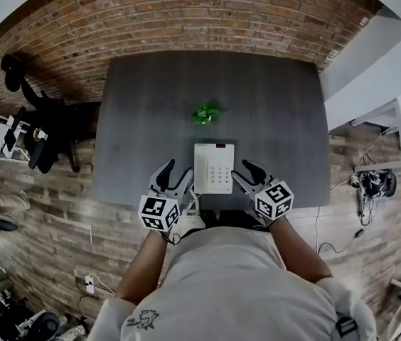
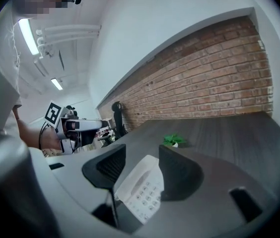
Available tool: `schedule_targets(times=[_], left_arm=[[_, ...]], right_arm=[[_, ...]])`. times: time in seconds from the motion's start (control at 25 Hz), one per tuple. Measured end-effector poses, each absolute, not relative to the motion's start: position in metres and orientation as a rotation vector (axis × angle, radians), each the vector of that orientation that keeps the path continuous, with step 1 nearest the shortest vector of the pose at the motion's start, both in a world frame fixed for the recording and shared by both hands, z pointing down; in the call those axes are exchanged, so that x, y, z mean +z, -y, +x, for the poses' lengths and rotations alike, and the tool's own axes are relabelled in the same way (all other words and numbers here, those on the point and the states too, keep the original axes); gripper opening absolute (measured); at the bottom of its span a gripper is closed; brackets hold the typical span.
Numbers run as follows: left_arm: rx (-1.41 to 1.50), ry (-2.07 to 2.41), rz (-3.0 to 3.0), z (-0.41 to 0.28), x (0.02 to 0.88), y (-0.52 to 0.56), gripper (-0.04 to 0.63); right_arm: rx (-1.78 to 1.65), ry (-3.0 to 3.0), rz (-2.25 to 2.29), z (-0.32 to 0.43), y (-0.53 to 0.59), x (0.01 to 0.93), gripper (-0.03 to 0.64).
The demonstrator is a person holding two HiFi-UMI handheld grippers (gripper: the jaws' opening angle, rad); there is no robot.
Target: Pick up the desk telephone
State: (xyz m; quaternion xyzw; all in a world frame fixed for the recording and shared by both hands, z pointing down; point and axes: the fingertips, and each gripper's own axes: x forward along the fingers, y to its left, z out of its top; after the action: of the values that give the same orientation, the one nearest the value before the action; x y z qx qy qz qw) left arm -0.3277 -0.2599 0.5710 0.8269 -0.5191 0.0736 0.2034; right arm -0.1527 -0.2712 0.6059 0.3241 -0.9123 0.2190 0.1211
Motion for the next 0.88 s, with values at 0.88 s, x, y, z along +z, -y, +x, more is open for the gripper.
schedule_targets(times=[0.88], left_arm=[[0.375,0.938,2.078,-0.302,0.768,0.253,0.276]], right_arm=[[1.016,2.345,0.769,-0.129,0.262,0.777,0.209]])
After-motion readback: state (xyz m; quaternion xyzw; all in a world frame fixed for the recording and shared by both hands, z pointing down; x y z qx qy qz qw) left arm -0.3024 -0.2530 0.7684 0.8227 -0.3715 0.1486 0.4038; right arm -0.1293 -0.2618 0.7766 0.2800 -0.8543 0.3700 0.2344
